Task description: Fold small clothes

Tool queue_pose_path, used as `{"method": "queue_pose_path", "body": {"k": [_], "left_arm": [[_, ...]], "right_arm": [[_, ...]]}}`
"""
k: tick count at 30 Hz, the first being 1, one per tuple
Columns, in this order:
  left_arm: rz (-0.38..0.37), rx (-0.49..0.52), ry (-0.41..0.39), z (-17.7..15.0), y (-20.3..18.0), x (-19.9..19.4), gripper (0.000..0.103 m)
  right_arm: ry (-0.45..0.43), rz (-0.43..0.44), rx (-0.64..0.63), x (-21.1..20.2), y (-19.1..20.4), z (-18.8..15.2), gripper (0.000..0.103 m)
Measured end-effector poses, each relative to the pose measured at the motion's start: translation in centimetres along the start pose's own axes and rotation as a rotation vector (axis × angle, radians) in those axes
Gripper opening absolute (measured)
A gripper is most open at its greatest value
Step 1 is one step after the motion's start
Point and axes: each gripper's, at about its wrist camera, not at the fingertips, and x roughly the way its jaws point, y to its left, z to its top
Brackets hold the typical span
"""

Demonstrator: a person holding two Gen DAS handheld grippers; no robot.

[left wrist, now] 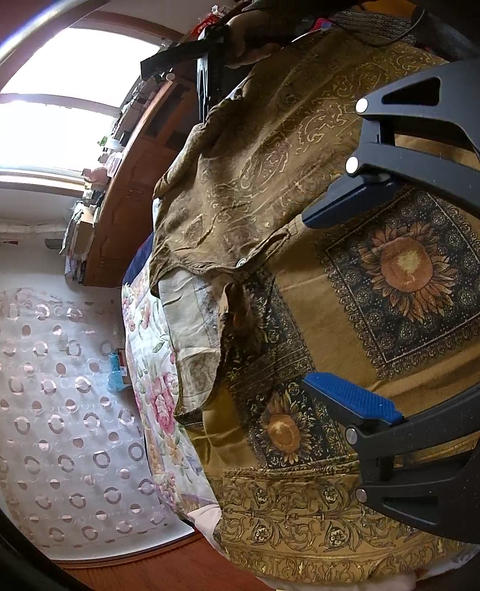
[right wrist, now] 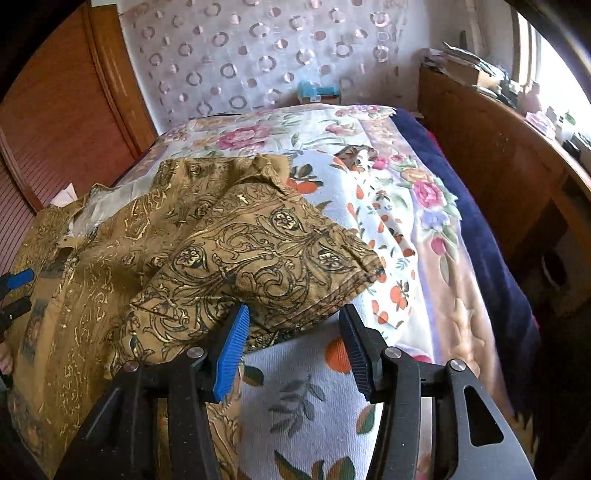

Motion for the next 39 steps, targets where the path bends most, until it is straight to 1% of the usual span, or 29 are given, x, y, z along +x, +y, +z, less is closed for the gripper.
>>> {"method": "queue_pose_path", "body": {"k": [1,2,3,4,5,6,9,12,15,19,20,21,22,23,24,26,31,35,39], "left_arm": [[0.001,0.000,0.001,0.0,0.0,0.0,0.081],[0.002,0.000,0.003,0.0,0.0,0.1,0.081],[0.003,0.001,0.004,-0.1,0.0,0.0,0.081],[0.004,0.002,0.004,-0.1,-0.1,0.0,0.081],[0.005,0.002,0.003,-0.1,0.0,-0.1,0.081],[0.007,0.002,0.002,-0.1,0.0,-0.2,0.081],[0.013,0.000,-0.002,-0.2,0.1,-0.5,0.081],[0.019,-0.005,-0.005,-0.3,0.4,-0.8,0.081],[0.029,-0.014,-0.012,-0.3,0.7,-1.2,0.081],[0.036,-0.031,-0.020,-0.5,1.2,-1.5,0.081],[0.037,-0.035,-0.021,-0.5,1.3,-1.5,0.081],[0.038,-0.037,-0.022,-0.6,1.4,-1.6,0.081],[0.039,-0.040,-0.023,-0.7,1.5,-1.6,0.081],[0.039,-0.041,-0.023,-0.7,1.6,-1.7,0.081],[0.040,-0.043,-0.024,-0.7,1.7,-1.7,0.081],[0.041,-0.046,-0.027,-0.8,1.8,-1.8,0.081],[0.039,-0.057,-0.037,-0.9,2.3,-2.0,0.081],[0.046,-0.063,-0.040,-1.0,2.8,-2.2,0.081],[0.063,-0.079,-0.044,-0.9,3.8,-2.5,0.081]], "right_arm": [[0.000,0.005,-0.009,0.1,-0.9,0.3,0.052],[-0.001,0.016,-0.016,0.1,-1.0,0.4,0.043],[0.000,0.032,-0.020,-0.1,-1.6,0.6,0.029],[0.005,0.047,-0.027,-0.1,-1.8,0.7,0.022],[0.006,0.056,-0.039,0.0,-1.6,0.9,0.011],[0.002,0.058,-0.047,0.2,-1.7,1.0,0.007],[-0.030,0.076,-0.085,-0.2,-0.7,1.8,0.005],[-0.076,0.098,-0.119,-1.0,1.0,2.8,0.004],[-0.115,0.146,-0.171,-2.0,3.5,3.8,0.004],[-0.140,0.185,-0.230,-2.7,6.9,4.3,0.004],[-0.144,0.200,-0.241,-2.8,7.5,4.4,0.007],[-0.147,0.210,-0.249,-2.8,8.0,4.3,0.017],[-0.151,0.210,-0.254,-2.6,8.1,4.3,0.023],[-0.155,0.205,-0.261,-2.6,8.2,4.3,0.038],[-0.159,0.197,-0.265,-2.5,8.2,4.1,0.047],[-0.157,0.169,-0.253,-2.4,7.5,3.7,0.047],[-0.102,0.134,-0.199,-1.4,5.8,2.5,0.047],[-0.042,0.131,-0.170,-0.1,5.8,1.5,0.047],[-0.004,0.129,-0.192,1.4,6.9,0.7,0.047]]}}
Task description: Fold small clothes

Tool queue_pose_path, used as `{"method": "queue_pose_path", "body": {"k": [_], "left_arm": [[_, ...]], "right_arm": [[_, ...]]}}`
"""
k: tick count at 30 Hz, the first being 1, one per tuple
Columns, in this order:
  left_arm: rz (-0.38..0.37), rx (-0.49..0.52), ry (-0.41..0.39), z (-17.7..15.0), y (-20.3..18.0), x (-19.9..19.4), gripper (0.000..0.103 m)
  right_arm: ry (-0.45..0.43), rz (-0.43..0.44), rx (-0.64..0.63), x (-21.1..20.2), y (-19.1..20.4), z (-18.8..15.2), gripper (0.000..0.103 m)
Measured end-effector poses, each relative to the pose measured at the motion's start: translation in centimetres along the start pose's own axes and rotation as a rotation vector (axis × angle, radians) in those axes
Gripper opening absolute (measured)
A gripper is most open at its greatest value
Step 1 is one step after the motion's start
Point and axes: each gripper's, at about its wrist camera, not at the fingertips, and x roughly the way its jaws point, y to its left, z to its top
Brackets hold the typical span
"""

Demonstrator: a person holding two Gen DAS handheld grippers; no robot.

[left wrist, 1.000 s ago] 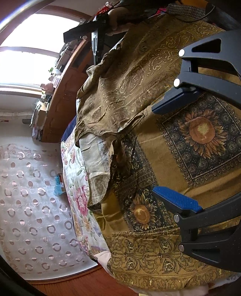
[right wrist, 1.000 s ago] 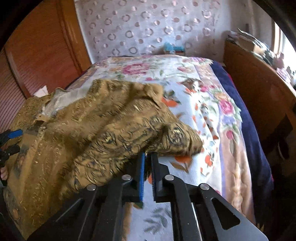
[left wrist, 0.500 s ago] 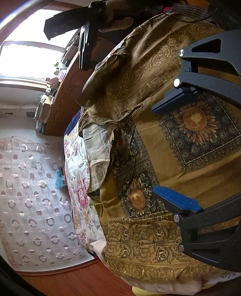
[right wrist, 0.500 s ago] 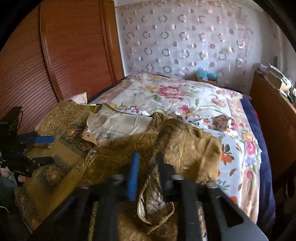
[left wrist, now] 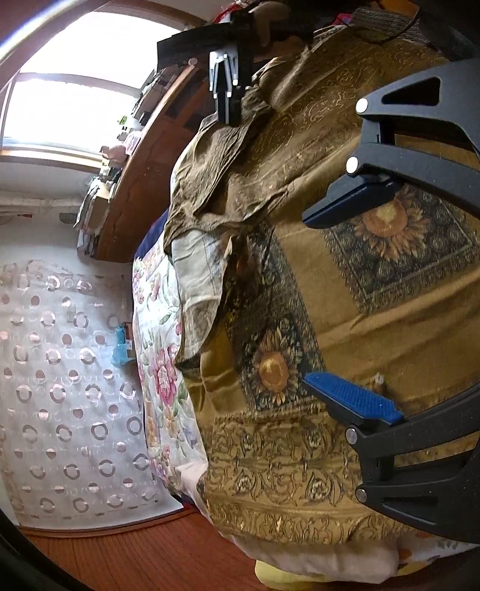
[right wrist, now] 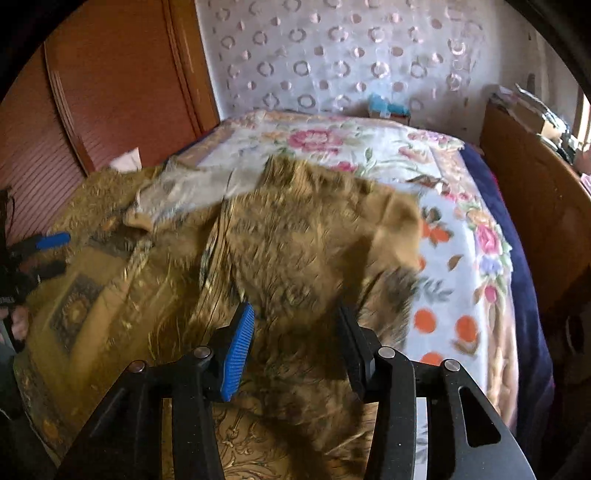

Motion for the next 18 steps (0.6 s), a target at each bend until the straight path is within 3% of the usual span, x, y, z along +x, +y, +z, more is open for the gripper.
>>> {"method": "queue_pose_path", "body": {"k": [7,11,18], "left_arm": [[0.071,-0.038,-0.010,0.7,3.5,-0.4,0.081],[0.115,-0.063,-0.015,1.0,5.8,-0.6,0.081],[0.198,-0.105,-0.019,1.9,10.1,-0.8,0.081]], "right_arm": [[-0.027,-0.062,0.002,0.9,-1.4,2.6,0.050],[-0.011,-0.129,0.002,2.3,-3.6,4.0,0.050],[0.024,-0.170,0.038,5.5,-5.7,5.8,0.050]]}}
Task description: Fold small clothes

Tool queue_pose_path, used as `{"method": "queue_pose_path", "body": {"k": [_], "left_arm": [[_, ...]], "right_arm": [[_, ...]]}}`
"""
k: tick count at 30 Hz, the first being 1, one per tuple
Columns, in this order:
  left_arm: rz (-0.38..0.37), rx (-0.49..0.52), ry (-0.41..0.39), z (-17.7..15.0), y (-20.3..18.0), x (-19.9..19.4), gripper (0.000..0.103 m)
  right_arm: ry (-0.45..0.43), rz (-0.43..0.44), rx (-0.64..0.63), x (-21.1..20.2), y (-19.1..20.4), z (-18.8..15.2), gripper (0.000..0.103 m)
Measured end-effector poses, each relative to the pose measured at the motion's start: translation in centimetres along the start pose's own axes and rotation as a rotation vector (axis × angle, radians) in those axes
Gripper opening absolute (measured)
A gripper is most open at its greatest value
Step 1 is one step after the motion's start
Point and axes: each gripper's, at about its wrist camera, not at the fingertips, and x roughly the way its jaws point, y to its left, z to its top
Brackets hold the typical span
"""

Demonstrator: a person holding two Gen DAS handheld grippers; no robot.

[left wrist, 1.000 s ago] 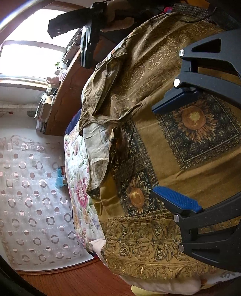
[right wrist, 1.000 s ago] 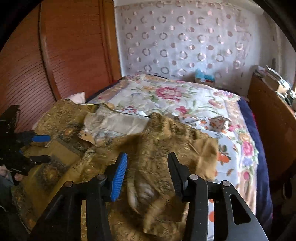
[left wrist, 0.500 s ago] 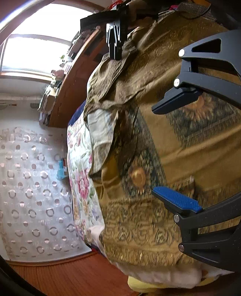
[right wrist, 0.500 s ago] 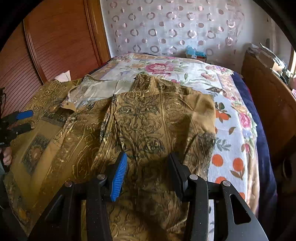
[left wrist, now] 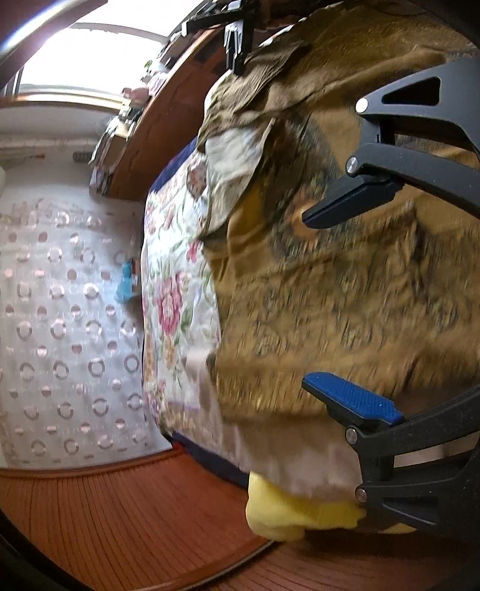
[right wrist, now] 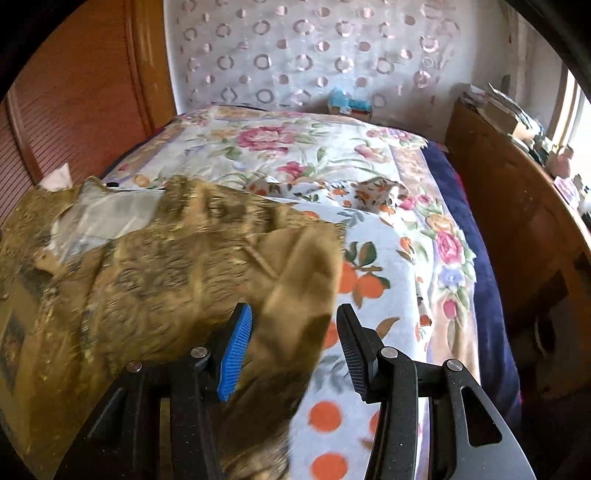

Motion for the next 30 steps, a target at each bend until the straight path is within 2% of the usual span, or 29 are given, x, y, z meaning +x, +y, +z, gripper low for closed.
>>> {"method": "queue_pose_path", "body": {"k": [5,14,22,25,30], "left_arm": [[0.036,-0.047,0.004,0.9,3.0,0.9,0.081],[0.061,-0.101,0.029,2.5,6.5,3.3,0.081],[0.015,-0.123,0.062,3.9,7.5,5.2,0.060],[0.000,-0.135,0.073,4.1,7.7,5.7,0.056],[-0.012,-0.146,0.086,4.0,7.7,6.1,0.055]], "right_arm": [[-0.004,0.012,0.012,1.0,0.2,0.4,0.050],[-0.025,0.017,0.029,1.1,-0.8,-0.5,0.059],[-0.021,0.005,0.042,1.2,-1.1,-0.5,0.067],[-0.019,0.002,0.046,1.2,-1.1,-0.5,0.069],[-0.017,0.002,0.047,1.2,-1.1,-0.4,0.071]]}}
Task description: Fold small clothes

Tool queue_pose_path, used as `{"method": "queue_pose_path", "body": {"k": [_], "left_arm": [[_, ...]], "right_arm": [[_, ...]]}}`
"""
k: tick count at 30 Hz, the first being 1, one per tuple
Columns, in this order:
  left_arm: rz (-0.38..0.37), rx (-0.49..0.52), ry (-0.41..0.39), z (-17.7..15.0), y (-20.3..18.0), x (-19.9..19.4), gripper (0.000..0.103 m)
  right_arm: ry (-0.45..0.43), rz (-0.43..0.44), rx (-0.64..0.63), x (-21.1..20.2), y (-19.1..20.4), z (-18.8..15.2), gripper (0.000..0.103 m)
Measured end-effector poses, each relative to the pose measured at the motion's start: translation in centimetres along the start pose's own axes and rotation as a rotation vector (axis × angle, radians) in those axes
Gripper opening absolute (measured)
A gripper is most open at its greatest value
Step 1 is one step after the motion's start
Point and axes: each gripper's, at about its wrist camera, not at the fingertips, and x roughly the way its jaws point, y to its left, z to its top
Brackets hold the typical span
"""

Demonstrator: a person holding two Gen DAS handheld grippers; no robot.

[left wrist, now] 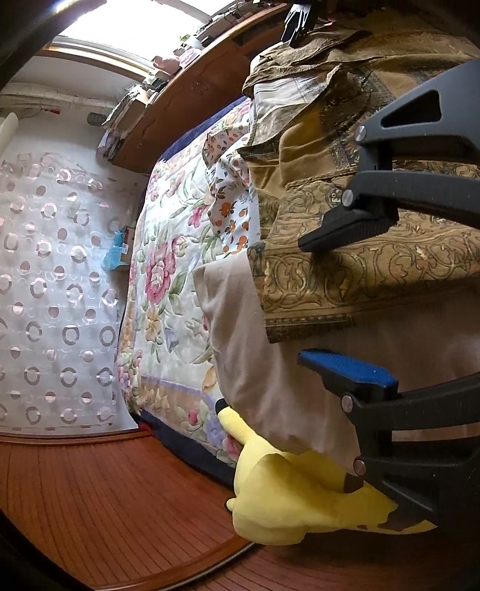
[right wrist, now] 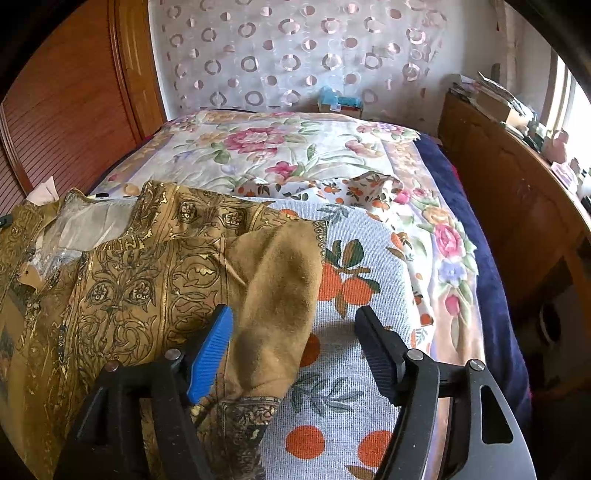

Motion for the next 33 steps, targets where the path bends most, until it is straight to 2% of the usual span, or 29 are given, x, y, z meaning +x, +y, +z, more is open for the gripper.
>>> {"method": "queue_pose_path", "body": {"k": [2,4,7,11,16,26,28,29,31,32,33], "left_arm": [[-0.010,0.001,0.002,0.0,-0.1,0.0,0.048],[-0.031,0.011,-0.002,-0.1,-0.5,-0.3,0.025],[-0.027,0.050,-0.022,-0.2,-1.6,-0.9,0.009],[-0.029,0.110,-0.060,-0.3,-3.4,-2.2,0.006],[-0.083,0.169,-0.105,-0.9,-6.1,-4.1,0.005],[-0.133,0.202,-0.112,-2.4,-8.2,-6.0,0.005],[-0.134,0.201,-0.116,-2.9,-8.4,-6.5,0.005],[-0.136,0.200,-0.118,-3.1,-8.4,-6.7,0.005],[-0.138,0.197,-0.123,-3.5,-8.5,-7.4,0.005],[-0.139,0.197,-0.125,-3.8,-8.6,-7.7,0.005],[-0.138,0.197,-0.128,-4.1,-8.7,-8.0,0.004]], "right_arm": [[0.000,0.000,0.000,0.0,0.0,0.0,0.071],[0.000,0.000,0.000,0.0,0.0,0.0,0.071],[0.000,0.000,0.000,0.0,0.0,0.0,0.072],[-0.001,0.000,0.000,0.0,0.0,0.0,0.072],[-0.001,0.000,0.000,0.0,0.0,0.0,0.072],[0.024,0.012,-0.011,1.2,-0.5,1.5,0.072],[0.027,0.021,-0.022,1.4,-0.2,1.8,0.070],[0.025,0.027,-0.032,1.4,0.0,1.9,0.063],[0.023,0.054,-0.055,1.3,0.5,2.0,0.044],[0.028,0.070,-0.073,1.1,1.0,2.0,0.026],[0.035,0.083,-0.090,1.0,1.3,1.9,0.005]]}}
